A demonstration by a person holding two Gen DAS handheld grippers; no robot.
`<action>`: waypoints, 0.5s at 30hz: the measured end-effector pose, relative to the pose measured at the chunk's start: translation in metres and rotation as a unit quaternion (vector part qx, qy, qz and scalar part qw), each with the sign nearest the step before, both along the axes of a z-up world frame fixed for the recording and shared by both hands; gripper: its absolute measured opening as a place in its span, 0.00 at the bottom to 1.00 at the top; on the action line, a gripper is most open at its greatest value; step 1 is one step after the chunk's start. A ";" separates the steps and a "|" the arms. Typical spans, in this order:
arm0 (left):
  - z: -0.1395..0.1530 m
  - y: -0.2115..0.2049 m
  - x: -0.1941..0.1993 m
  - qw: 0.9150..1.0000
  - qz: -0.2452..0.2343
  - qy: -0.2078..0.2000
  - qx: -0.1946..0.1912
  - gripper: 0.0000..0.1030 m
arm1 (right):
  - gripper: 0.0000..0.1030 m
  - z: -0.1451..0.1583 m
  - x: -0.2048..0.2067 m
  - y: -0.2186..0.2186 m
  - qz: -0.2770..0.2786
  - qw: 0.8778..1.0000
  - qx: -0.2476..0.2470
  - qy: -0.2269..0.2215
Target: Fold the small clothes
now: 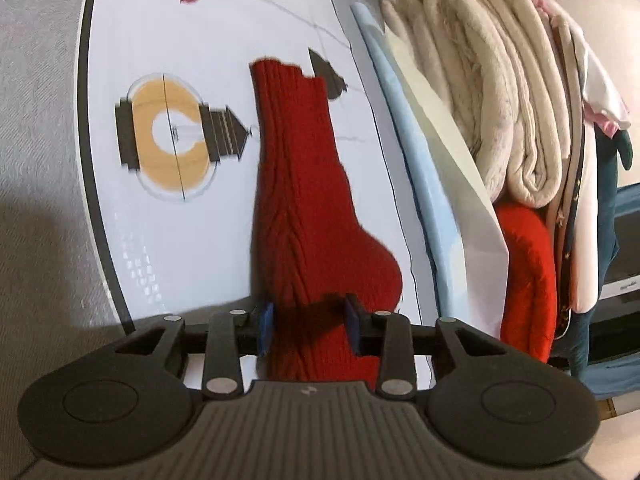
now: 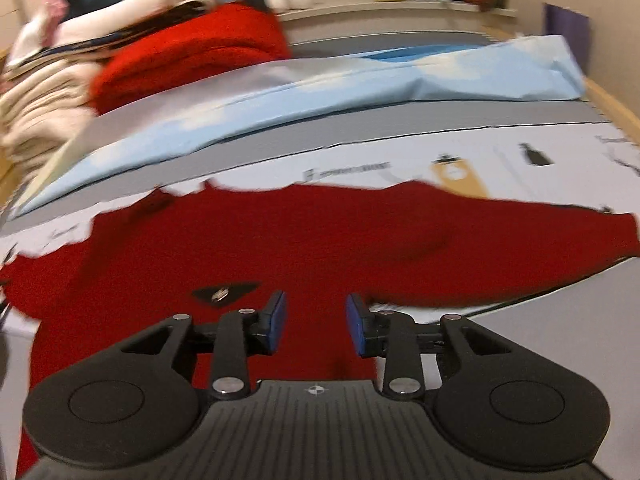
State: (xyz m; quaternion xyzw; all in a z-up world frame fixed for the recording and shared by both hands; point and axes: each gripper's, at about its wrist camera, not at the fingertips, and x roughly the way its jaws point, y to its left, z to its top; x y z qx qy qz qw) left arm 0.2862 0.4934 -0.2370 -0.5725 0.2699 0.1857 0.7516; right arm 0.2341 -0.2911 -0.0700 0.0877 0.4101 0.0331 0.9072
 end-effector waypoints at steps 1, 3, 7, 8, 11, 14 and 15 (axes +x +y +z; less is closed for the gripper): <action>0.004 0.000 0.001 1.000 -0.003 0.011 0.024 0.13 | 0.33 -0.006 0.000 0.002 0.007 1.000 -0.006 0.001; 0.019 -0.006 -0.004 0.993 -0.005 0.042 0.106 0.12 | 0.33 -0.022 0.005 0.000 -0.001 1.000 -0.010 0.029; 0.033 -0.022 -0.027 0.983 0.050 0.105 0.140 0.15 | 0.33 -0.063 0.019 -0.008 -0.033 0.993 -0.006 0.111; 0.032 -0.021 -0.029 0.985 0.054 0.101 0.128 0.16 | 0.34 -0.073 0.021 -0.009 -0.048 0.990 -0.030 0.133; 0.028 -0.010 -0.031 0.990 0.064 0.081 0.097 0.24 | 0.38 -0.087 0.023 -0.008 -0.056 0.985 -0.049 0.156; 0.023 0.004 -0.036 0.989 0.100 0.073 0.084 0.22 | 0.40 -0.087 0.022 -0.002 -0.045 0.986 -0.069 0.146; 0.021 0.007 -0.036 0.989 0.100 0.074 0.077 0.13 | 0.40 -0.087 0.020 0.001 -0.043 0.986 -0.073 0.143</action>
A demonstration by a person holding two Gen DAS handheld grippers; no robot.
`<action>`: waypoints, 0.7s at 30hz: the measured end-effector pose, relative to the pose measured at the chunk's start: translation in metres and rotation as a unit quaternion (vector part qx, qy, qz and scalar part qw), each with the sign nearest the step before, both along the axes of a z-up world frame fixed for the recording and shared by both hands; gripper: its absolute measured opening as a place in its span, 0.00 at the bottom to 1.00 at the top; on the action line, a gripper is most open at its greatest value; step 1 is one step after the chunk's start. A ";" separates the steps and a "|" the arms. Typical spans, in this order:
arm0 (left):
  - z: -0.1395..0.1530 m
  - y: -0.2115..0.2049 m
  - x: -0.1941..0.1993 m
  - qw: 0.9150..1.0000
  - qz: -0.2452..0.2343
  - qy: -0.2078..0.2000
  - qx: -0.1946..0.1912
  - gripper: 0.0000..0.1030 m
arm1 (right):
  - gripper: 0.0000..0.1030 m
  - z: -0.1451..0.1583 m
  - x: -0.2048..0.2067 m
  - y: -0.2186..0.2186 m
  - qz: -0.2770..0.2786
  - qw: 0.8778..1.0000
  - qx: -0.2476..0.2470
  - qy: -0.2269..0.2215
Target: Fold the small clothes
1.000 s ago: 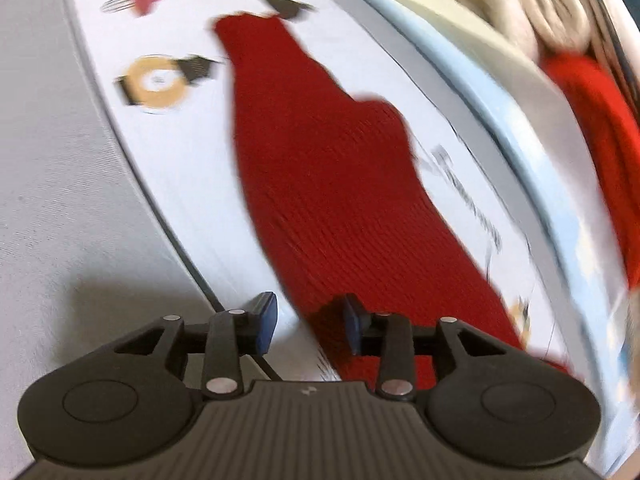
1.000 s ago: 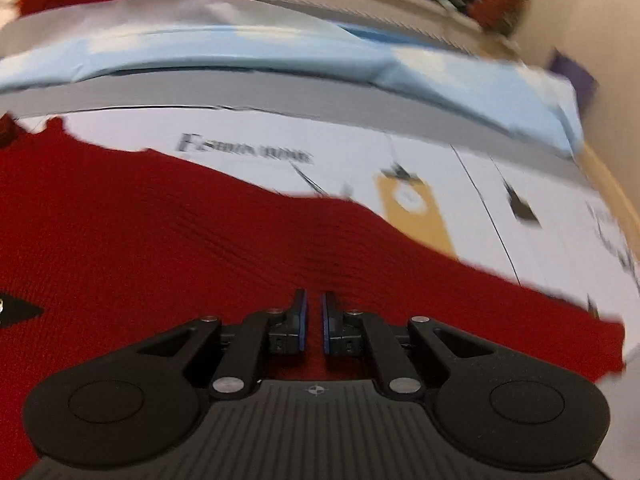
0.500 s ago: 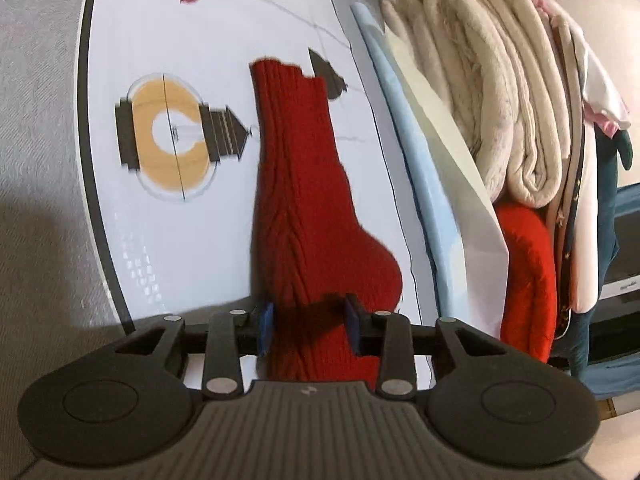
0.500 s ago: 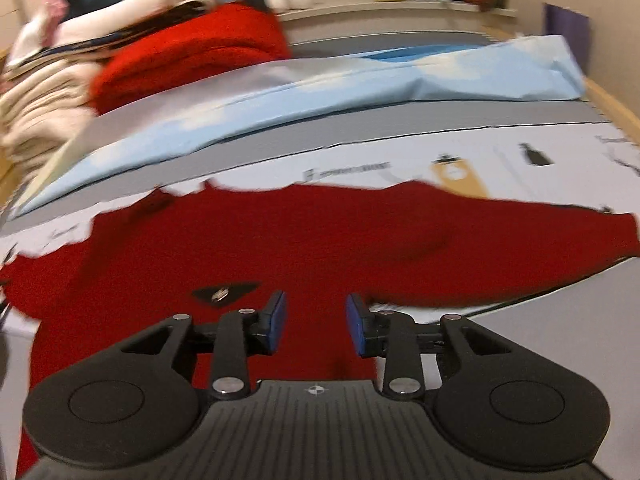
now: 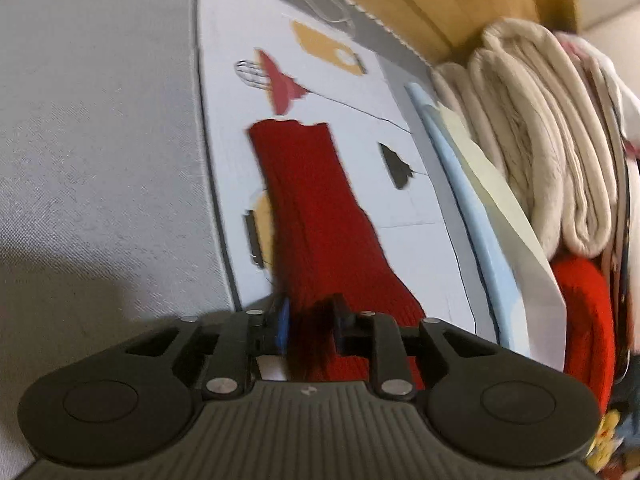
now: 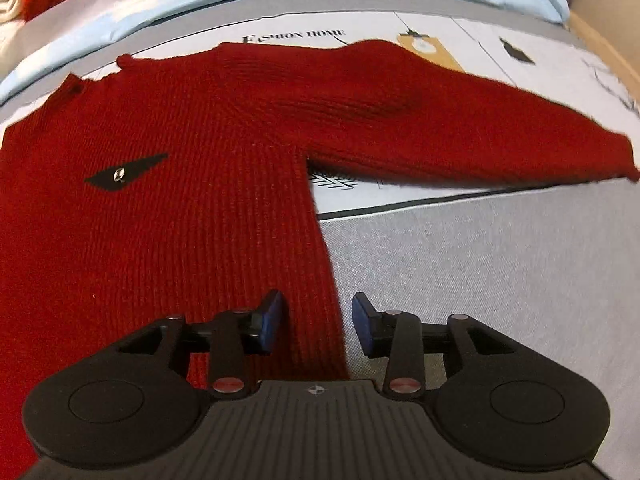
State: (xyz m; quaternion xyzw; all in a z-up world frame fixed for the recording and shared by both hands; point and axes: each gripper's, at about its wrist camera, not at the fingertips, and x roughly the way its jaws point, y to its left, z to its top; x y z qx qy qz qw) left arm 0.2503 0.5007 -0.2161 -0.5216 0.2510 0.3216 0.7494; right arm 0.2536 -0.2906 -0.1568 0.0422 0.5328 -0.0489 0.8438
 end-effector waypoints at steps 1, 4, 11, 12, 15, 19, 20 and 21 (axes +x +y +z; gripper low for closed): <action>0.002 0.001 0.001 1.000 -0.007 0.004 0.006 0.12 | 0.40 0.001 -0.001 0.001 0.001 1.000 -0.002 -0.001; 0.027 -0.010 0.001 0.994 -0.038 0.024 0.095 0.12 | 0.40 0.001 0.000 0.000 0.004 1.000 -0.004 -0.001; 0.031 -0.016 0.009 0.993 -0.035 0.074 0.088 0.12 | 0.40 0.002 0.001 0.001 0.005 1.000 -0.013 0.003; 0.040 -0.022 0.012 0.991 -0.042 0.068 0.107 0.12 | 0.40 0.003 0.000 0.001 0.009 1.000 -0.018 0.003; 0.059 -0.040 0.019 0.985 -0.063 0.070 0.144 0.12 | 0.40 0.007 -0.003 -0.002 0.013 1.000 -0.022 0.000; 0.097 -0.092 0.046 0.960 -0.125 0.087 0.236 0.11 | 0.40 0.020 -0.011 -0.010 0.000 1.000 -0.020 -0.020; 0.108 -0.112 0.054 0.950 -0.148 0.081 0.262 0.11 | 0.40 0.025 -0.013 -0.012 -0.002 0.999 -0.016 -0.028; 0.121 -0.138 0.063 0.938 -0.178 0.070 0.290 0.11 | 0.40 0.028 -0.015 -0.013 -0.004 0.999 -0.012 -0.034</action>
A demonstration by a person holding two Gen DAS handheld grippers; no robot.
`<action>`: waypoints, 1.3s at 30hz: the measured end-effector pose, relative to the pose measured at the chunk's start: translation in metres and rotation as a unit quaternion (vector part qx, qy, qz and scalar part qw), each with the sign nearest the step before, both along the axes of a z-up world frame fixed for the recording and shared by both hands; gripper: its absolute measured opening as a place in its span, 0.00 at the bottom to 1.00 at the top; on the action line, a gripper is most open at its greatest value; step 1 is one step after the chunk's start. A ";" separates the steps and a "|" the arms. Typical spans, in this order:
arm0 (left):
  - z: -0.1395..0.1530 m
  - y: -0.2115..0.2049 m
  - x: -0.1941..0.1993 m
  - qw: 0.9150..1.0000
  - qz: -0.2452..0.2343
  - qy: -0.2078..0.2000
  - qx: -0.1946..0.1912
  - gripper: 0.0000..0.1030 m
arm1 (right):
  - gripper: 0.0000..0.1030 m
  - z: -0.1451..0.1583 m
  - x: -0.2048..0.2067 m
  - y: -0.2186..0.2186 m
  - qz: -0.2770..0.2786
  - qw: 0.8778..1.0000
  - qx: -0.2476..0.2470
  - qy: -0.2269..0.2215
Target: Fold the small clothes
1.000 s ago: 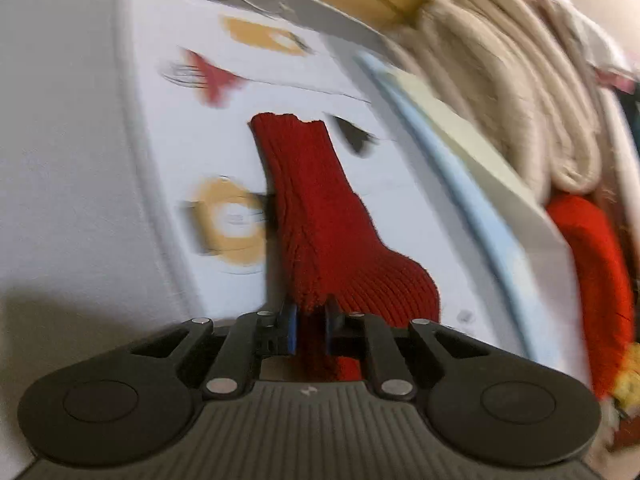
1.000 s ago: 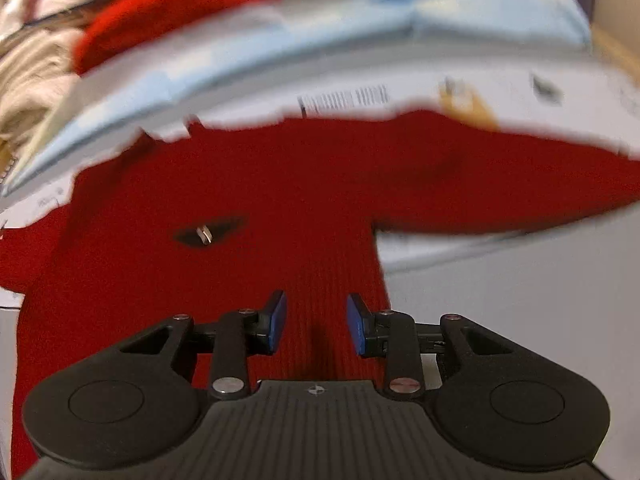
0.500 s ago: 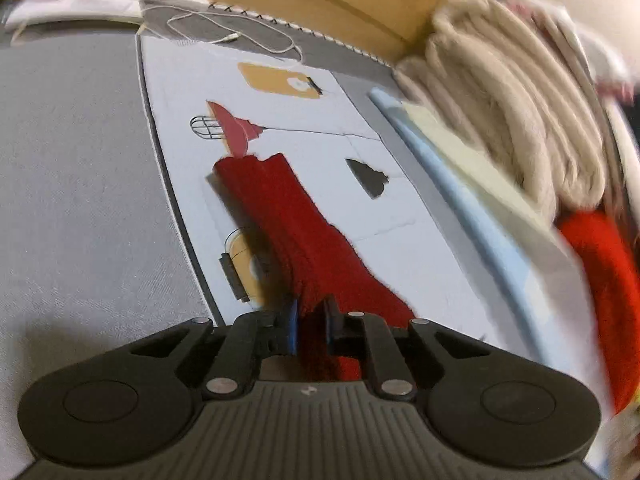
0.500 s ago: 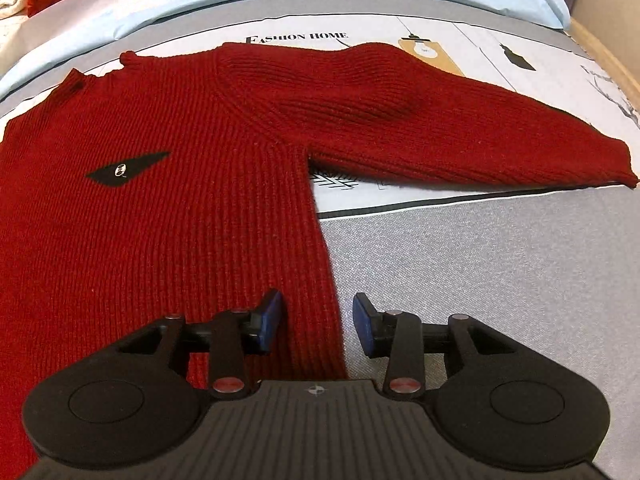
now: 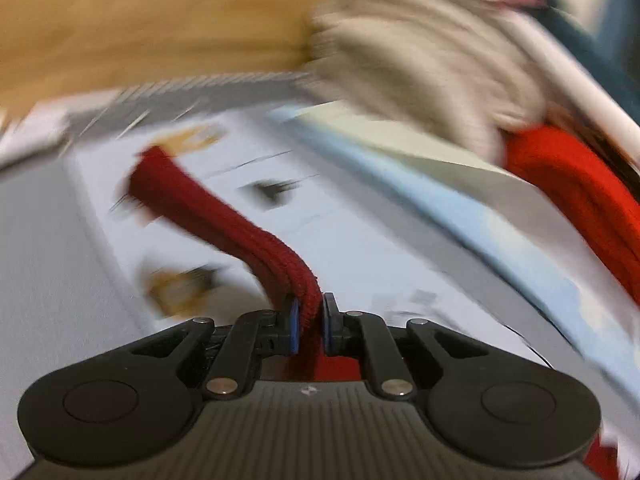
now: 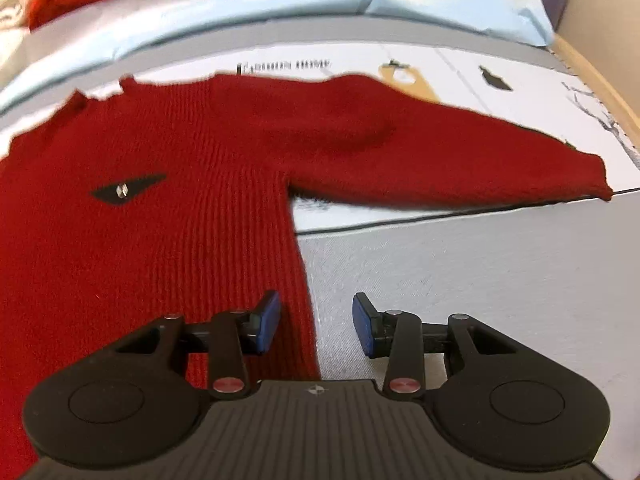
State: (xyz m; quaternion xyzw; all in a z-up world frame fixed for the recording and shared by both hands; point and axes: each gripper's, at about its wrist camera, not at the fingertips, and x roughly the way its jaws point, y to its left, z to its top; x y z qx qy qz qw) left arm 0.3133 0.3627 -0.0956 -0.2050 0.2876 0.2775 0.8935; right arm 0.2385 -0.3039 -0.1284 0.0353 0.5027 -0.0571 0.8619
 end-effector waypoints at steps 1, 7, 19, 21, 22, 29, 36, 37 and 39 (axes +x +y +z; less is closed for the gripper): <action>0.011 -0.027 0.005 0.999 -0.034 -0.006 0.020 0.10 | 0.40 0.004 -0.003 -0.001 -0.002 1.000 0.004 -0.008; 0.049 -0.227 0.005 0.970 -0.238 -0.045 0.033 0.11 | 0.40 0.021 -0.015 -0.006 -0.007 0.999 0.025 -0.037; 0.070 -0.284 -0.024 0.945 -0.311 0.054 -0.085 0.45 | 0.40 0.034 -0.016 0.001 -0.012 0.994 0.086 -0.063; 0.068 -0.254 -0.023 0.962 -0.260 0.047 -0.075 0.45 | 0.39 0.036 -0.014 0.004 -0.017 0.993 0.093 -0.071; 0.061 -0.250 -0.032 0.967 -0.243 0.046 -0.064 0.45 | 0.33 0.036 -0.013 0.005 -0.024 0.992 0.104 -0.073; 0.035 -0.221 -0.006 0.973 -0.189 0.117 -0.067 0.43 | 0.23 0.034 0.002 0.018 -0.061 0.973 0.195 -0.105; 0.038 -0.198 0.003 0.969 -0.211 0.115 -0.061 0.44 | 0.36 0.000 0.057 0.030 -0.107 0.954 0.270 -0.067; 0.037 -0.189 0.003 0.970 -0.200 0.116 -0.070 0.44 | 0.36 -0.008 0.065 0.031 -0.123 0.950 0.280 -0.061; 0.036 -0.175 0.002 0.974 -0.181 0.118 -0.075 0.44 | 0.37 -0.022 0.079 0.036 -0.146 0.946 0.284 -0.054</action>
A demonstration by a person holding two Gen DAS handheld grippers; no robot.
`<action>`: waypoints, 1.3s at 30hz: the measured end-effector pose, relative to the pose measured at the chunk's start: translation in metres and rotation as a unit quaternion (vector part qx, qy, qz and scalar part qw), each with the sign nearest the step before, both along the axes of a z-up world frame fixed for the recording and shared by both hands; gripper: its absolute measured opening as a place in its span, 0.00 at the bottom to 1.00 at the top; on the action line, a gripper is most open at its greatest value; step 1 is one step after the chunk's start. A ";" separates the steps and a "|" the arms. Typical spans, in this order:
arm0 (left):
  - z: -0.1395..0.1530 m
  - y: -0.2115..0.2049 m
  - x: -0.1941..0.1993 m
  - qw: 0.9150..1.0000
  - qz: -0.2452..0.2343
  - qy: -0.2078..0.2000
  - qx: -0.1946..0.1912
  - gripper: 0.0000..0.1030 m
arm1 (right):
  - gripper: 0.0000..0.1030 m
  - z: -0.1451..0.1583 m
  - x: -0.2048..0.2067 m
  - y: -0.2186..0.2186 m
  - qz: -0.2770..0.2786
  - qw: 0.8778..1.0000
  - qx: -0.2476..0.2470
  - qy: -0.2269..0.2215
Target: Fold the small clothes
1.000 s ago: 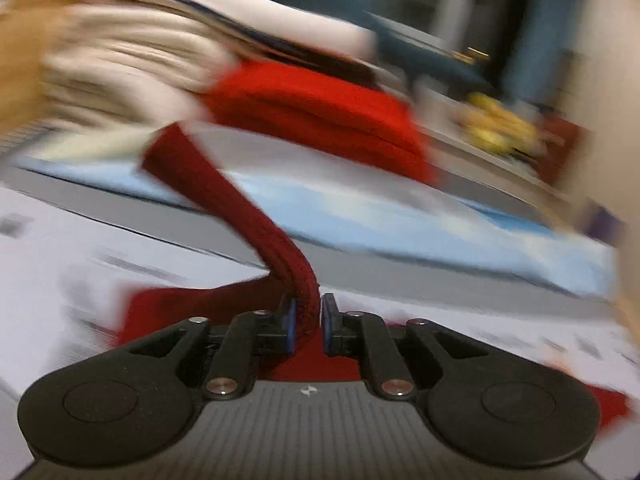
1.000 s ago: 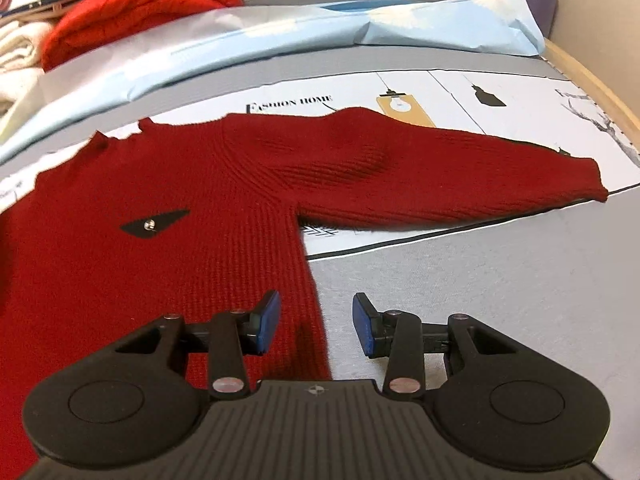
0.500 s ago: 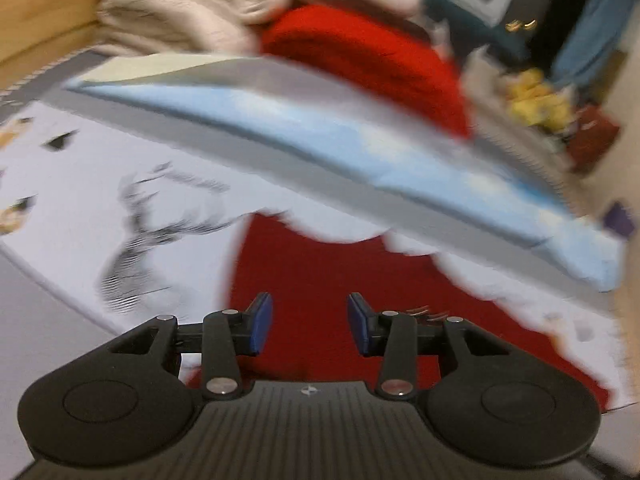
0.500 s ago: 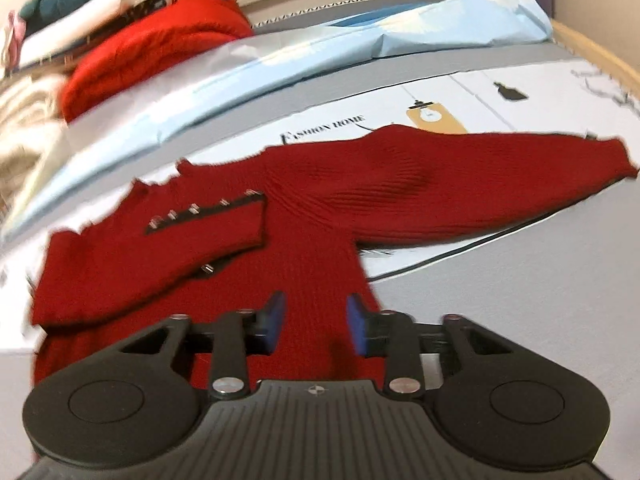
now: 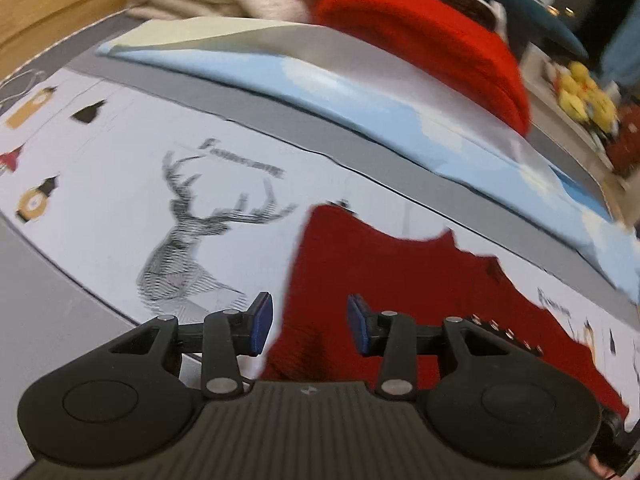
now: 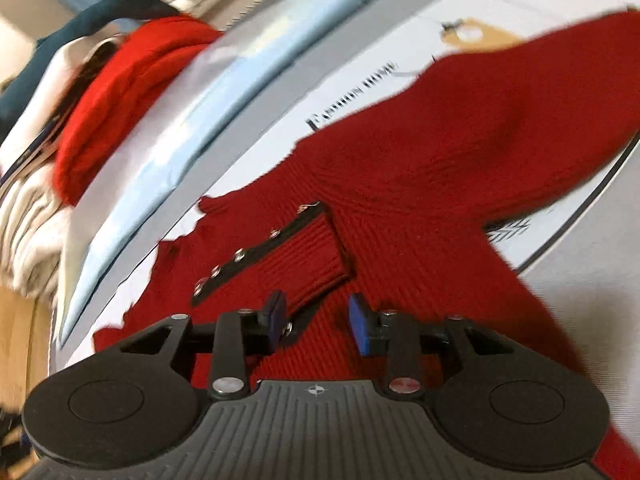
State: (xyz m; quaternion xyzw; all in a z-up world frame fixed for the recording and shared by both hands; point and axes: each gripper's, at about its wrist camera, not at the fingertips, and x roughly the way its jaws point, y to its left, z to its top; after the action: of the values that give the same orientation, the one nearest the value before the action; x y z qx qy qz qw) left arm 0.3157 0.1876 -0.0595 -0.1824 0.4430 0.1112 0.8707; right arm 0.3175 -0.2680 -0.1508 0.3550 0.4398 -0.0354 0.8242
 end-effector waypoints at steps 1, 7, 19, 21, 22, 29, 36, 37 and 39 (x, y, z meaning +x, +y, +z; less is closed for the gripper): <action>-0.001 0.007 0.001 1.000 0.008 0.003 0.002 0.44 | 0.37 -0.005 0.004 0.002 -0.009 1.000 0.002 0.005; -0.005 0.018 0.006 1.000 0.006 0.018 0.007 0.44 | 0.07 -0.024 0.019 0.008 -0.058 0.998 -0.006 -0.003; -0.042 -0.016 0.017 0.998 -0.040 0.048 0.000 0.44 | 0.11 0.001 -0.005 -0.017 -0.148 0.982 -0.118 0.022; -0.051 -0.024 0.019 0.997 -0.051 0.053 -0.001 0.43 | 0.11 0.008 -0.013 -0.019 -0.166 0.979 -0.115 0.005; -0.057 -0.027 0.020 0.997 -0.055 0.059 -0.002 0.43 | 0.11 0.013 -0.015 -0.016 -0.160 0.980 -0.120 -0.013; -0.106 -0.036 0.021 0.992 -0.038 0.114 -0.025 0.36 | 0.32 -0.015 0.002 -0.009 -0.043 0.997 -0.051 0.035; -0.067 -0.064 0.019 0.996 -0.063 0.068 0.015 0.37 | 0.36 0.014 0.004 0.006 -0.010 0.995 -0.097 0.026; -0.062 -0.071 0.017 0.995 -0.072 0.061 0.015 0.38 | 0.36 0.021 0.003 0.008 0.002 0.993 -0.115 0.027; -0.057 -0.084 0.016 0.994 -0.089 0.055 0.020 0.39 | 0.37 0.033 -0.001 0.014 0.021 0.990 -0.141 0.022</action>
State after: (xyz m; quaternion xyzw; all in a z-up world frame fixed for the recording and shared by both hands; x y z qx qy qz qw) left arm 0.3316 0.1038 -0.1164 -0.1189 0.5026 0.0520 0.8547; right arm 0.3169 -0.2539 -0.1175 0.2250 0.4556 -0.0877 0.8568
